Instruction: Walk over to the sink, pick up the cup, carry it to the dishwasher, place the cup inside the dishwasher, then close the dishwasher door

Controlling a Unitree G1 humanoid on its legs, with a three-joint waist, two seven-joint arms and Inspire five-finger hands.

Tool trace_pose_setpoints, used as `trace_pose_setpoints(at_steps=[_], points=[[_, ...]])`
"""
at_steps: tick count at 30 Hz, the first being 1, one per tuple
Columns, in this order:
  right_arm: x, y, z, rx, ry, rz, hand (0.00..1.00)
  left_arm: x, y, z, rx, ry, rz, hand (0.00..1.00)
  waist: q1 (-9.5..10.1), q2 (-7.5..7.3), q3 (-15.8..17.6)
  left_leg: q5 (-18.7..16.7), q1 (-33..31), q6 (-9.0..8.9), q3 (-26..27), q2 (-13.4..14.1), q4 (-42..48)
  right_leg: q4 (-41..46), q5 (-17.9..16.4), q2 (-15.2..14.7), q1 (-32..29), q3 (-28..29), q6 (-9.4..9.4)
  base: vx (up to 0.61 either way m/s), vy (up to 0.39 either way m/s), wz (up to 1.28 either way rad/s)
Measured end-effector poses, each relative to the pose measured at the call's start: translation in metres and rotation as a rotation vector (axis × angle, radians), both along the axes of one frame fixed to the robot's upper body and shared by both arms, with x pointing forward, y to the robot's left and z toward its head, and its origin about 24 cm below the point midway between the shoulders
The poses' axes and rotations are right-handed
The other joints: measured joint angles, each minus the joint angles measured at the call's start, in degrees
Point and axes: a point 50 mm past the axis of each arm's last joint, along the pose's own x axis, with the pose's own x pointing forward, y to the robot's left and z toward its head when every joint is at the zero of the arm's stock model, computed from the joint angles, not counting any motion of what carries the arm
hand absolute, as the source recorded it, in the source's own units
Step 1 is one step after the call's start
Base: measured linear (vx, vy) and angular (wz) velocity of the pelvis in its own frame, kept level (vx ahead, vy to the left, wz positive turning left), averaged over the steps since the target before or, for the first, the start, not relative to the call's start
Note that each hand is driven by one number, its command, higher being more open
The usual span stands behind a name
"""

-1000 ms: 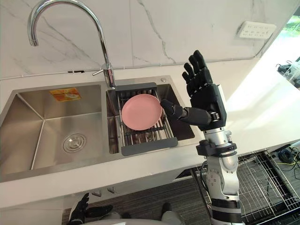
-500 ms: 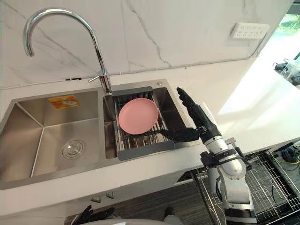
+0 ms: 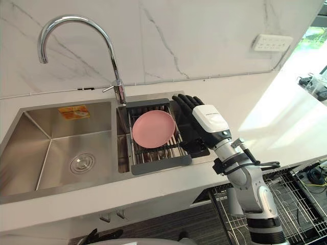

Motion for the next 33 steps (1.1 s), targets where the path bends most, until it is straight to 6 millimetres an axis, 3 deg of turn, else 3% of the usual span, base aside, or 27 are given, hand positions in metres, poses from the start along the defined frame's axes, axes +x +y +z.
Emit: trace_pose_setpoints(at_steps=[10,16,33], points=[[0.02,0.01,-0.032,-0.142,0.059,0.012,1.0,-0.001,0.002,0.0,0.002,0.012,0.0,1.0,1.32,-0.82,-1.0,3.2,-0.3,0.37,-2.6,-1.5,-3.7,0.0,0.0,-1.0,-0.6,-2.4,0.0,-0.05,-0.008,0.14],[0.026,0.006,-0.049,-0.177,0.093,-0.031,1.0,-0.001,0.003,0.0,0.003,0.013,0.001,1.0,1.73,-0.99,-1.1,5.3,-0.3,0.27,-4.2,-1.8,-6.0,0.0,0.0,-1.1,-0.8,-3.8,0.0,-0.08,-0.02,0.15],[0.036,-0.005,-0.078,-0.302,-0.044,-0.136,1.0,0.001,0.002,0.001,0.004,0.006,-0.005,1.0,2.81,-1.01,-1.2,6.7,-0.3,0.45,-5.6,-2.3,-7.9,-0.1,0.0,-1.2,-0.9,-5.2,0.01,-0.03,-0.002,0.04]])
